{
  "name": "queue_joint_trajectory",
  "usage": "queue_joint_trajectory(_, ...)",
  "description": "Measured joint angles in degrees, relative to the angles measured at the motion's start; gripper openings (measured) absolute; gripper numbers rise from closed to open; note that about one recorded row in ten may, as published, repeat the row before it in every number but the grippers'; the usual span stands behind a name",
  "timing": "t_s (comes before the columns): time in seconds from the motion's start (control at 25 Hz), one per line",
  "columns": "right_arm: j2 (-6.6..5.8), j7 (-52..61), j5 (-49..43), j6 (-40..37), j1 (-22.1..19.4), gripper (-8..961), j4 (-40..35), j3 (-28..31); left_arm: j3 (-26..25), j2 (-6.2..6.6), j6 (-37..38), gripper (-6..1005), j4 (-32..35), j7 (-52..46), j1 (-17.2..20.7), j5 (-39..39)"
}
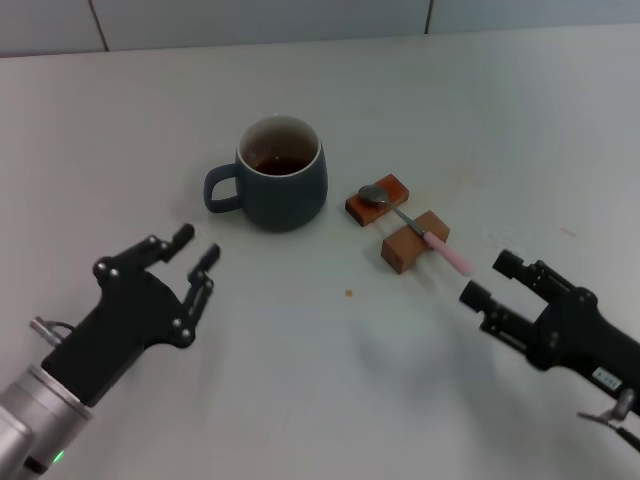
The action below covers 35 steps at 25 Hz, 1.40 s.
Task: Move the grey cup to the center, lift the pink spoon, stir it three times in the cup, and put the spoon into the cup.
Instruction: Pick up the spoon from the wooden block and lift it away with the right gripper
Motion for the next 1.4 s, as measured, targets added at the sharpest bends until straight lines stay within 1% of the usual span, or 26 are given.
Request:
queue_joint_trajectory(0.08,-0.6,7.6,-0.2,0.3,0.0,769,-2.0,-0.1,0.1,-0.15,-1.1,72,2.3,-3.6,-1.3,2.9)
queue_joint_trajectory(0.2,-1.43,15.4,-0.8,1.7,0.7,769,-3.3,-0.6,0.1,-0.31,-3.7,179,2.9,-4.5,-2.0,4.6)
queue_joint_trajectory(0.32,-1.84,21.6,-1.0,6.1,1.6,769,-3.4,-0.5,0.1,-0.4,-5.3,396,2.7,-4.3,-2.2,4.6)
queue_joint_trajectory(0.44,-1.72,25.5,-0.9,9.6,1.8,769,-4.1,-0.3,0.1,-0.4,-5.4,541,2.6,-4.3,-2.2,4.9)
queue_joint_trajectory(0.52,-1.56,27.2,-1.0,10.3,2.0,769,-4.7,-0.3,0.1,-0.4,-5.4,638,2.5,-4.3,-2.2,4.9)
queue_joint_trajectory(0.76,-1.12,28.5,-1.2,11.0,3.1,769,-5.0,-0.7,0.1,-0.38,-5.5,837,2.5,-4.4,-2.2,5.3)
queue_joint_trajectory(0.96,-0.57,28.5,-1.4,13.4,3.9,769,-5.0,-1.1,0.1,-0.45,-5.9,859,2.2,-3.4,-2.3,5.3)
queue_joint_trajectory(1.12,-0.24,28.6,-1.4,15.5,4.7,769,-5.1,-1.5,0.1,-0.46,-5.9,858,2.1,-3.0,-2.3,5.3)
queue_joint_trajectory(1.28,0.37,28.7,-1.4,16.4,5.0,767,-5.9,-1.6,0.1,-0.46,-5.9,857,2.0,-3.0,-2.3,5.3)
queue_joint_trajectory(1.4,0.46,28.7,-1.4,17.1,5.6,764,-6.2,-1.6,0.1,-0.45,-6.0,856,2.0,-3.0,-2.3,5.3)
